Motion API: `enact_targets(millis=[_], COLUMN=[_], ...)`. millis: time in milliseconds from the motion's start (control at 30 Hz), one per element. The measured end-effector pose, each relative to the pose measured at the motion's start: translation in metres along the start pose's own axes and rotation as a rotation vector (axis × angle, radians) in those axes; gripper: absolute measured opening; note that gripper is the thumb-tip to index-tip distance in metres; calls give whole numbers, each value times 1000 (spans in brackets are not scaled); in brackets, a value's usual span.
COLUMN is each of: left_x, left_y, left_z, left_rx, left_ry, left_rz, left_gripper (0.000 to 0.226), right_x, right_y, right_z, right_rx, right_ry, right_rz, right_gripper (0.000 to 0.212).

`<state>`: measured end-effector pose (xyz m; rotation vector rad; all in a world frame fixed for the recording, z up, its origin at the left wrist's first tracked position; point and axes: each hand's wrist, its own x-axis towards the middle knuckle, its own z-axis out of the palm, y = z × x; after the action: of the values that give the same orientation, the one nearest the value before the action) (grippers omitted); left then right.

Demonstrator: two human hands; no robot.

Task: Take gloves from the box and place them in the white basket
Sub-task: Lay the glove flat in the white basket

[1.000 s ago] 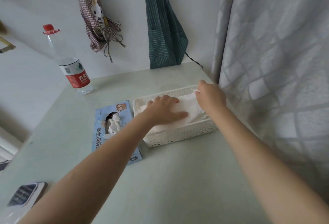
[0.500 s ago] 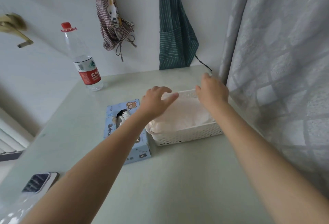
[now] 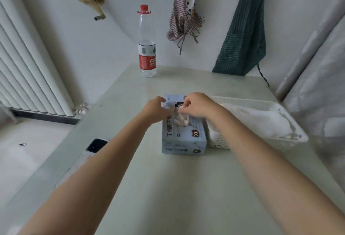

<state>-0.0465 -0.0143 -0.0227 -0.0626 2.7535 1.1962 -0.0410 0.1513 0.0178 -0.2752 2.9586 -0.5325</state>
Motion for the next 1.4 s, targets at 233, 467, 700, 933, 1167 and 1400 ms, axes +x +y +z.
enact_targets(millis=[233, 467, 700, 933, 1167, 1400], left_x=[-1, -7, -14, -18, -26, -19], left_y=[-17, -2, 30, 44, 57, 54], left_z=[5, -4, -9, -12, -22, -18], left_rx=[-109, -185, -216, -327, -999, -1228], left_ry=[-128, -9, 53, 134, -156, -199], left_rz=[93, 231, 373, 370, 173, 22], left_gripper=[57, 41, 28, 22, 20, 13], right_x=[-3, -8, -13, -18, -26, -40], right_y=[-7, -10, -12, -1, 14, 27], right_z=[0, -21, -41, -51, -52, -41], right_rx=[54, 315, 498, 601, 850, 688], right_ry=[-123, 91, 247, 377, 224, -53], right_rz=[55, 72, 27, 47, 77, 28], right_gripper=[10, 26, 24, 37, 77, 37])
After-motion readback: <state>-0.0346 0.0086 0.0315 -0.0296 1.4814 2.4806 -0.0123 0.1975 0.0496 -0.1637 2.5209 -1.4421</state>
